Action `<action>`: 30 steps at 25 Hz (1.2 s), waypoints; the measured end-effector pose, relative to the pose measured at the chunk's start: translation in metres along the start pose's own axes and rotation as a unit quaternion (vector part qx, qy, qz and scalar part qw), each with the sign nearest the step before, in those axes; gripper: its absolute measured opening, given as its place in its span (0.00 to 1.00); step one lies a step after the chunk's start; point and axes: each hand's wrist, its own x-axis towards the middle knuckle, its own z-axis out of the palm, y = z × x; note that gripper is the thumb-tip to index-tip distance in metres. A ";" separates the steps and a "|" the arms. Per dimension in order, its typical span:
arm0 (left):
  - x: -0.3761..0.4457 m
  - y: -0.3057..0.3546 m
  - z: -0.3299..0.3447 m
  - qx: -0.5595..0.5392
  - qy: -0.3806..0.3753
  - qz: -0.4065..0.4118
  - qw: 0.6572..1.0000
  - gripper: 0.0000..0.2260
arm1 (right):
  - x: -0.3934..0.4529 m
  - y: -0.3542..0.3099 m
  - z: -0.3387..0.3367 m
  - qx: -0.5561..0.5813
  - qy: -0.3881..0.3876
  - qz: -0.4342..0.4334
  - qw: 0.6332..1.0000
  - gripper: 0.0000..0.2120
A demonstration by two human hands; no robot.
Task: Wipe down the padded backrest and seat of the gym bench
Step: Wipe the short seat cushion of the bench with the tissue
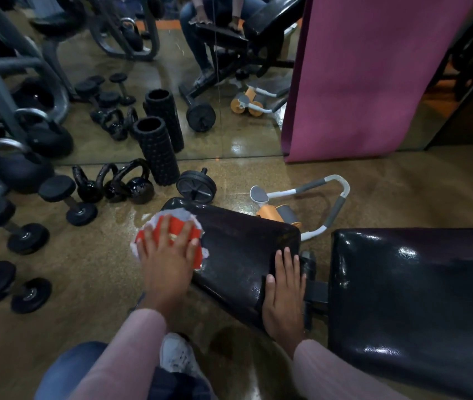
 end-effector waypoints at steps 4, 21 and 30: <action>-0.065 0.047 0.019 0.010 -0.032 0.099 0.995 0.21 | 0.000 0.001 0.002 0.009 0.011 -0.002 1.000 0.28; -0.014 0.068 0.015 0.097 -0.048 0.176 0.978 0.21 | 0.004 0.004 0.004 -0.003 0.004 0.005 1.000 0.28; -0.045 0.060 0.009 0.053 -0.056 0.077 0.994 0.21 | 0.004 0.001 0.004 -0.001 -0.002 0.004 1.000 0.29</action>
